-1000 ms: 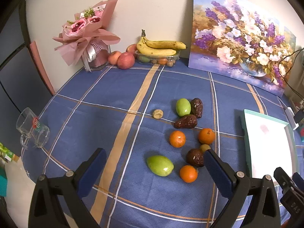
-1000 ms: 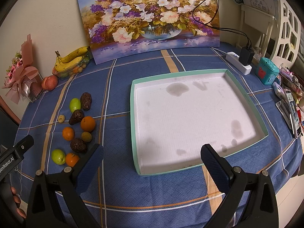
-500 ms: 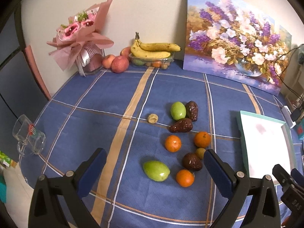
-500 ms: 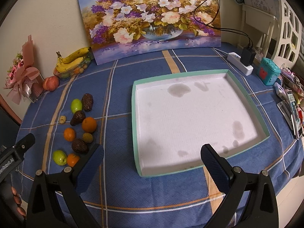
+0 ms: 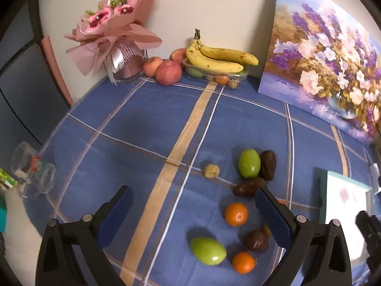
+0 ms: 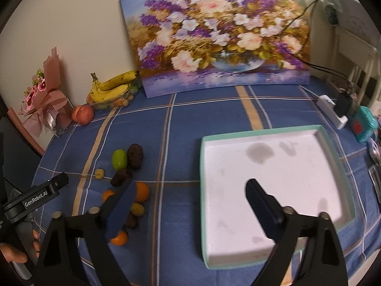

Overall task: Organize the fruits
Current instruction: 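Grasp the orange mandarin with the right tool while the left tool grasps the small tan fruit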

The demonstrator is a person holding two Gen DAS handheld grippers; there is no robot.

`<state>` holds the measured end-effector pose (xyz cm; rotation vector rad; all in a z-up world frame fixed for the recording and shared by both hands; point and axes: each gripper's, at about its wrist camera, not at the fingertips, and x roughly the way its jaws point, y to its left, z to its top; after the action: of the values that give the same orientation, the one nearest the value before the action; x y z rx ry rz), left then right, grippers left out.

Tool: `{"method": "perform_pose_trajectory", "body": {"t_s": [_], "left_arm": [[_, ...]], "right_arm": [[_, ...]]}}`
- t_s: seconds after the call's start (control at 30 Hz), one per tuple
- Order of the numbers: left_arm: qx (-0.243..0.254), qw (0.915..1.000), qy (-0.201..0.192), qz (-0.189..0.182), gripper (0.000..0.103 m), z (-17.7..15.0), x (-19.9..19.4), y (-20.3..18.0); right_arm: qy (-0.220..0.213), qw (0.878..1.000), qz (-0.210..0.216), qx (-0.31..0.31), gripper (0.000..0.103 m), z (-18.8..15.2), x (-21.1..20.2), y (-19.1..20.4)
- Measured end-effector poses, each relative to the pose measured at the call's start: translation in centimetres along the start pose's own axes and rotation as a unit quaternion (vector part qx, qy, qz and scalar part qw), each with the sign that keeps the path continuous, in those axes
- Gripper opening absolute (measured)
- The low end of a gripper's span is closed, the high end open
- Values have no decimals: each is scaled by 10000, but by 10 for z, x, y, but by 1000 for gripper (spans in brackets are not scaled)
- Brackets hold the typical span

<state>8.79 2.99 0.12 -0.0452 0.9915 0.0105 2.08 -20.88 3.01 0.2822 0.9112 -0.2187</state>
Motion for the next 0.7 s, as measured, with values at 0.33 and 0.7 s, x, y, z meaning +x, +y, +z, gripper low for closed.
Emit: {"method": "perform_pose_trajectory", "body": {"t_s": [0.33,0.7], "left_arm": [[-483,9985,260,-38,102,34,41,19],[-377,9953,815,-371,80,36,90,5]], "right_arm": [[704,9969,331,-92,69,19,62,24],[1478,9864,642,-320,59,8,113,60]]}}
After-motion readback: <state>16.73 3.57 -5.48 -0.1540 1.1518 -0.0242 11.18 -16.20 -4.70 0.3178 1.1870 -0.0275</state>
